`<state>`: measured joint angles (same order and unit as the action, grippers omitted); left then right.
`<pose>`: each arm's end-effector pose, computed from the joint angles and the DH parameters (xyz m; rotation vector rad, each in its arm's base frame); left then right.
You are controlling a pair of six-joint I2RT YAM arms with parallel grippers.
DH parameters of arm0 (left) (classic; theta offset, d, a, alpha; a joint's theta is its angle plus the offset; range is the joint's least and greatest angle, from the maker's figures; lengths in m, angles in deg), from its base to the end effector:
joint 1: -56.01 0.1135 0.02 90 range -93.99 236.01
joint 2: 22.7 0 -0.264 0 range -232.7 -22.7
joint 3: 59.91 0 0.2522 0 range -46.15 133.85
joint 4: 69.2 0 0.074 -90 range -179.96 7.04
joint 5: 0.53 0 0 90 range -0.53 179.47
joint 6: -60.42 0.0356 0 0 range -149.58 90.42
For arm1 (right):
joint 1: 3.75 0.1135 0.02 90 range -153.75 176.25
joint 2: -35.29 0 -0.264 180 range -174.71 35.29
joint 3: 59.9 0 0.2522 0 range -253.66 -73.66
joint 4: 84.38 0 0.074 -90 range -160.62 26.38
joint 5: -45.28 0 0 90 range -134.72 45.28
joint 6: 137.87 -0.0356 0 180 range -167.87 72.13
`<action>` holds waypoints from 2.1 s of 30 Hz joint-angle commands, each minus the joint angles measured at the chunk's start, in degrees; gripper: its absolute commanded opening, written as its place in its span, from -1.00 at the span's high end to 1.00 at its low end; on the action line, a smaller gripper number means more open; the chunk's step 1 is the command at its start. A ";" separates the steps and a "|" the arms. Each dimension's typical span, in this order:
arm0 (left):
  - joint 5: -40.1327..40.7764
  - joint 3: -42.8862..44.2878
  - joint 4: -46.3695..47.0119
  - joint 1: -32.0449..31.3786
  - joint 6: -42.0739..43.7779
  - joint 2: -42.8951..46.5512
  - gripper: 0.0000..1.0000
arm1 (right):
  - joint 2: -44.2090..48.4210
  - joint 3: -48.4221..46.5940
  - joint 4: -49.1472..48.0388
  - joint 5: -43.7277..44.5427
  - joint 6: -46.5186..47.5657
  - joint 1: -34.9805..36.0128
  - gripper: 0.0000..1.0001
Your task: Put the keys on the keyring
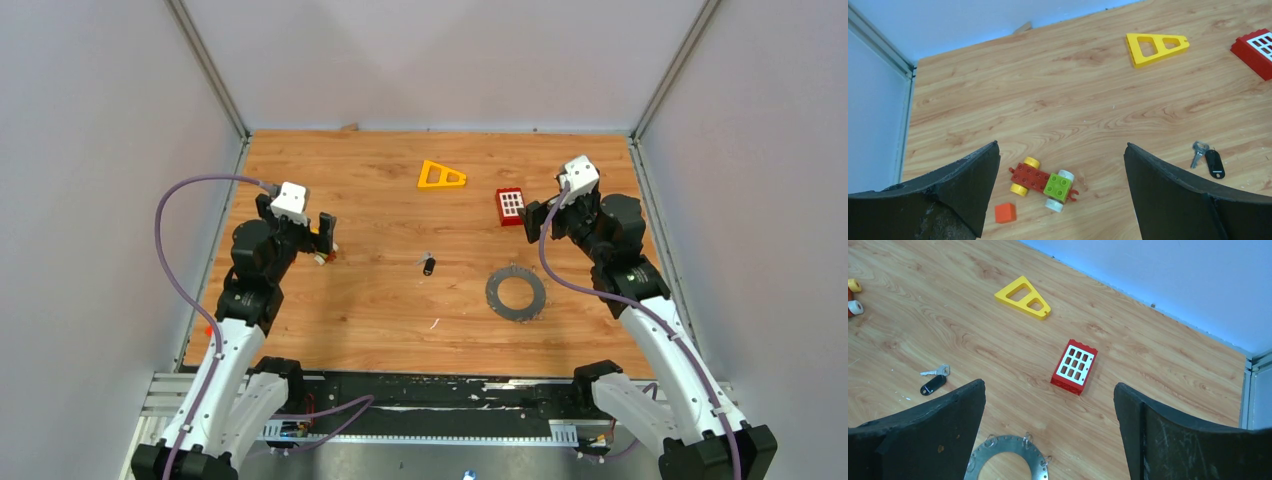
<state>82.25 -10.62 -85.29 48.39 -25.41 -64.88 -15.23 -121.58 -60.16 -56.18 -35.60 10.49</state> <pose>0.1804 -0.0286 0.3049 0.2698 1.7075 -0.1533 0.1976 0.0574 0.3415 -0.5503 1.7125 0.2044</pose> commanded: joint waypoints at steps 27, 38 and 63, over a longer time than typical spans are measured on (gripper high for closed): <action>-15.19 13.52 -17.60 -3.25 13.52 -13.99 -1.00 | -12.96 -2.49 3.98 -1.96 8.56 8.42 -0.97; -10.46 11.72 -16.05 -7.15 18.46 -22.74 -0.98 | -21.24 -3.42 8.15 -3.58 15.43 14.89 -0.78; -11.50 32.68 -18.57 -23.05 14.68 -54.08 -0.76 | -15.96 -2.44 14.29 -1.03 16.58 8.68 -0.66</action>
<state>71.39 20.99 -102.03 25.11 -5.39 -117.86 -28.30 -123.66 -50.02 -58.28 -19.66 19.16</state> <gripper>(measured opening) 0.879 0.850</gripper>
